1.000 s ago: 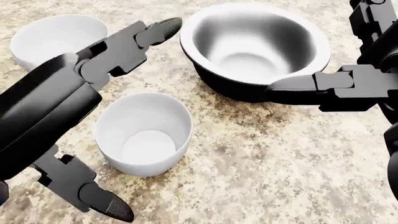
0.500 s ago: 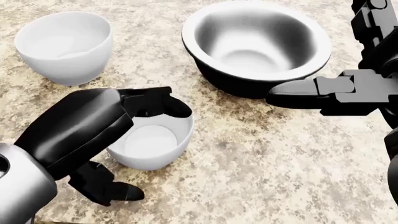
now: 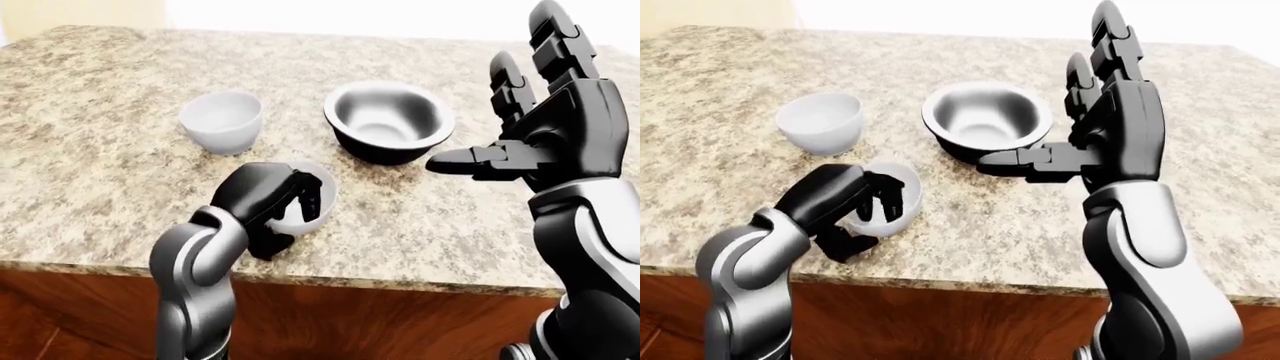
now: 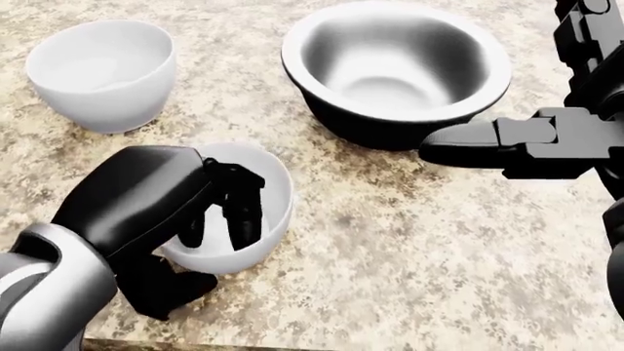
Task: Stack the bowls from largest to smallest.
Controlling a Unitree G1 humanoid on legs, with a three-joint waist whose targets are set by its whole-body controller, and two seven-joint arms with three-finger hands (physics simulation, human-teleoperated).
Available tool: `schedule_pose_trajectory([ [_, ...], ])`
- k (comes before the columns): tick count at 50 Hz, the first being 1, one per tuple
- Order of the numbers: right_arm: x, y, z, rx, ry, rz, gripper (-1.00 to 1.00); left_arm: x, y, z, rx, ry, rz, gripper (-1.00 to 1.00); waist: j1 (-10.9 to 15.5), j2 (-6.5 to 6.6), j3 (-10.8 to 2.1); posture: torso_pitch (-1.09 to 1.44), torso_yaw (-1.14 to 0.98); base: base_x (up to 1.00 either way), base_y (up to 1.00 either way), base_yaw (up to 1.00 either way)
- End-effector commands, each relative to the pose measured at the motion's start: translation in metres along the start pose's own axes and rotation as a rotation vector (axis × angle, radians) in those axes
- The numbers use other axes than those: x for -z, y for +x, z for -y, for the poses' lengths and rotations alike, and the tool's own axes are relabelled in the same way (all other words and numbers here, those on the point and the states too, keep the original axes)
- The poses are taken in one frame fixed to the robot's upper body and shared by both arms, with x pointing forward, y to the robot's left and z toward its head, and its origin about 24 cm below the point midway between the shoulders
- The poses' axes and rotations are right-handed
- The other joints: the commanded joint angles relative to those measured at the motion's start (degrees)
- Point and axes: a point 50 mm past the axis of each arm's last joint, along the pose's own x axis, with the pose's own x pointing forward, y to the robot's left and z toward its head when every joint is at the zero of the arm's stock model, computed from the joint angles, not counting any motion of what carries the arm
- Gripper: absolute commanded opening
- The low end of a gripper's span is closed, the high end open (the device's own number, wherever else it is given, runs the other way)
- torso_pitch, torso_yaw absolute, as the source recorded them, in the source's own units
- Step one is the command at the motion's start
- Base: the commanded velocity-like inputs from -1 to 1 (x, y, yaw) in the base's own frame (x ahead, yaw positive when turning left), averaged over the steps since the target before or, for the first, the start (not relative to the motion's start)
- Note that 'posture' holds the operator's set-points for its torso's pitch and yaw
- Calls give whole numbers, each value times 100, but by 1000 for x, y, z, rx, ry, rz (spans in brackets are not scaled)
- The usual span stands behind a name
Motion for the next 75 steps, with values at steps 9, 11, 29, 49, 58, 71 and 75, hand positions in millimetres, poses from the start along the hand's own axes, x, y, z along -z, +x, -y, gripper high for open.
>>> schedule_pose_trajectory([
  [9,-9,2,9,10,2,69,100,-16,-4,-57,-134,-37,18,-100,10,-43,-76,0,0,0,0,0],
  [11,-7,3,10,11,5,66,100,-19,-3,-70,-150,-39,23,-100,14,-51,-69,0,0,0,0,0],
  [29,-1,9,19,17,8,63,100,12,41,-177,-338,-55,-66,-100,-1,-51,-37,0,0,0,0,0],
  [49,-4,9,23,22,0,67,100,76,79,-168,-311,-32,-267,-100,-27,-45,-74,0,0,0,0,0],
  [58,-2,7,24,27,6,66,100,93,85,-158,-302,3,-328,-100,-38,-39,-83,0,0,0,0,0],
  [71,4,8,30,40,3,60,100,103,93,-150,-291,4,-370,-98,-44,-32,-116,0,0,0,0,0],
  [75,2,8,30,42,2,60,100,106,93,-149,-291,5,-378,-83,-46,-33,-118,0,0,0,0,0],
])
